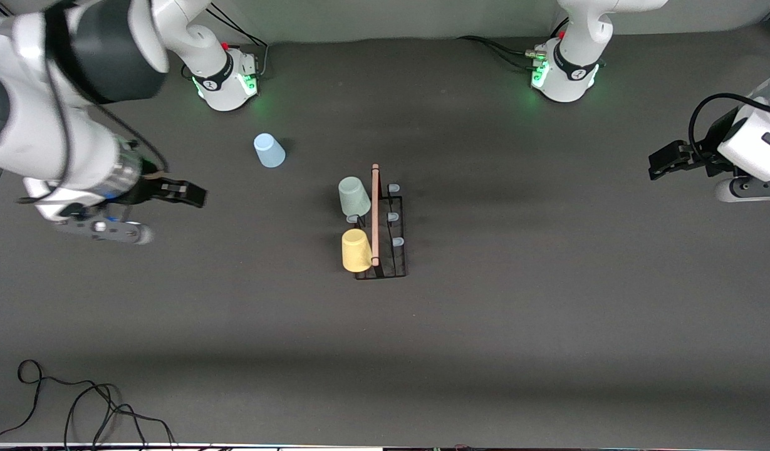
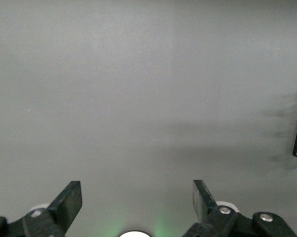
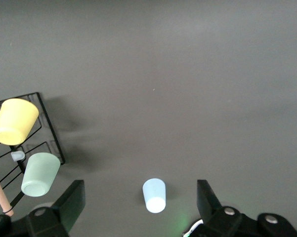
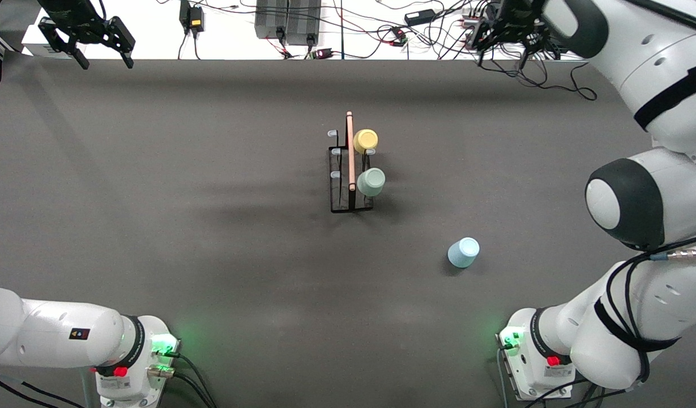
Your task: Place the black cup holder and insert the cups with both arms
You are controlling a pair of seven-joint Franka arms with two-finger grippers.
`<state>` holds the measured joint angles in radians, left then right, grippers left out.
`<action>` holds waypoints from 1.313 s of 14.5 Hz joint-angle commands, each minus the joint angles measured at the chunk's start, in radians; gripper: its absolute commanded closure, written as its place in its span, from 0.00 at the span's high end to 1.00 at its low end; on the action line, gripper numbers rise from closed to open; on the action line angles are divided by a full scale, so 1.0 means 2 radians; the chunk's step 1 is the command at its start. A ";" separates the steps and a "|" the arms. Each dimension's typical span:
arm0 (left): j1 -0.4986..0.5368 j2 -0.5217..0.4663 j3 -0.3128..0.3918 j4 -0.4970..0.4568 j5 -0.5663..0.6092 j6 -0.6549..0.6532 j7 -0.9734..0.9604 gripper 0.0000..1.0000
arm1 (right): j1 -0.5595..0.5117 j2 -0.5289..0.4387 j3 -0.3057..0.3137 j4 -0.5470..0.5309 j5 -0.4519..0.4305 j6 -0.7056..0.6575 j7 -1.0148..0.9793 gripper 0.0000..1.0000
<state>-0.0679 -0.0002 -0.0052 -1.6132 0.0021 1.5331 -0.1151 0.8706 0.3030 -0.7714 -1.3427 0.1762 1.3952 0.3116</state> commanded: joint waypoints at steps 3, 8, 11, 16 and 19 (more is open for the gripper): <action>-0.007 -0.004 0.004 -0.004 0.006 0.016 0.005 1.00 | 0.003 -0.003 -0.028 0.017 -0.013 -0.012 -0.012 1.00; -0.007 -0.003 0.004 -0.007 0.004 0.015 0.005 1.00 | 0.000 -0.022 -0.067 0.006 -0.012 -0.030 -0.091 1.00; -0.007 -0.002 0.004 -0.007 0.004 0.015 0.005 1.00 | -0.010 -0.022 -0.058 0.006 -0.012 -0.031 -0.099 1.00; -0.007 -0.001 0.004 -0.007 0.004 0.014 0.005 1.00 | -0.139 -0.039 0.072 0.006 -0.020 -0.032 -0.100 1.00; -0.007 -0.001 0.004 -0.007 0.004 0.015 0.005 1.00 | -0.258 -0.065 0.227 -0.007 -0.083 -0.032 -0.102 1.00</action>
<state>-0.0714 0.0035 -0.0052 -1.6167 0.0021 1.5492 -0.1150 0.4796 0.2345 -0.4946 -1.3235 0.0867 1.3360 0.1236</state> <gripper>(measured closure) 0.000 0.000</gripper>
